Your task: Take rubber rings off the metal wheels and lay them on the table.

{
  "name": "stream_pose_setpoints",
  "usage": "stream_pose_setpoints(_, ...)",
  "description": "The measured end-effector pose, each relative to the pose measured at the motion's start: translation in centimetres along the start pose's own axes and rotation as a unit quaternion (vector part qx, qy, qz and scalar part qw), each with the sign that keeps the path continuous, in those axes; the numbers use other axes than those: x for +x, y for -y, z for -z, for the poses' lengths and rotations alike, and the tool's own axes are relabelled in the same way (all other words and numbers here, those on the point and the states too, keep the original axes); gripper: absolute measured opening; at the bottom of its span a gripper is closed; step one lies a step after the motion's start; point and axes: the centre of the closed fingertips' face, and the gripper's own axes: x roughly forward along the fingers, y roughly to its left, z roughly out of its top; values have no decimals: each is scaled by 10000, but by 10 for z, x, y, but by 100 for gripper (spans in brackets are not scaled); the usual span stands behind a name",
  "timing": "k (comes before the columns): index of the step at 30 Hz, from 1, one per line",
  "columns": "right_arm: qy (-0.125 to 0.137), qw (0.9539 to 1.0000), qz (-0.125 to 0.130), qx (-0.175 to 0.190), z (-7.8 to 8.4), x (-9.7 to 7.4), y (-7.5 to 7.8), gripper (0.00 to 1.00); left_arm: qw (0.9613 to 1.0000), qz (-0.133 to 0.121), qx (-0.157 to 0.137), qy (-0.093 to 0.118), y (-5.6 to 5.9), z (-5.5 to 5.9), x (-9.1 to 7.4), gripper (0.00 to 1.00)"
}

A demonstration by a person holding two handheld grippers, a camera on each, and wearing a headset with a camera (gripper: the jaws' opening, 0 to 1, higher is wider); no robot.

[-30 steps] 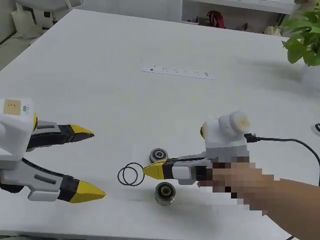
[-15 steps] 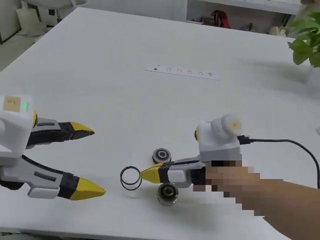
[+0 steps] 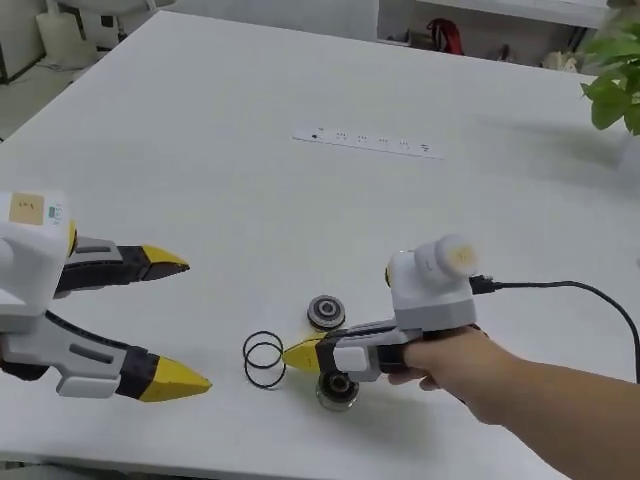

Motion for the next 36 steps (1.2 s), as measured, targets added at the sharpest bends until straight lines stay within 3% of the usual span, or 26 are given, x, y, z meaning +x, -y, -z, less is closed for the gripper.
stream_pose_setpoints(21, -198, 9993, 183, -270, 7, 5, 6, 0, 10000, 5, -37, -26, 0, 2, 2, 77)
stream_pose_setpoints(36, -235, 9987, 246, -378, 8, 3, 8, 10, 10000, 26, -45, -70, 1, 5, 2, 76)
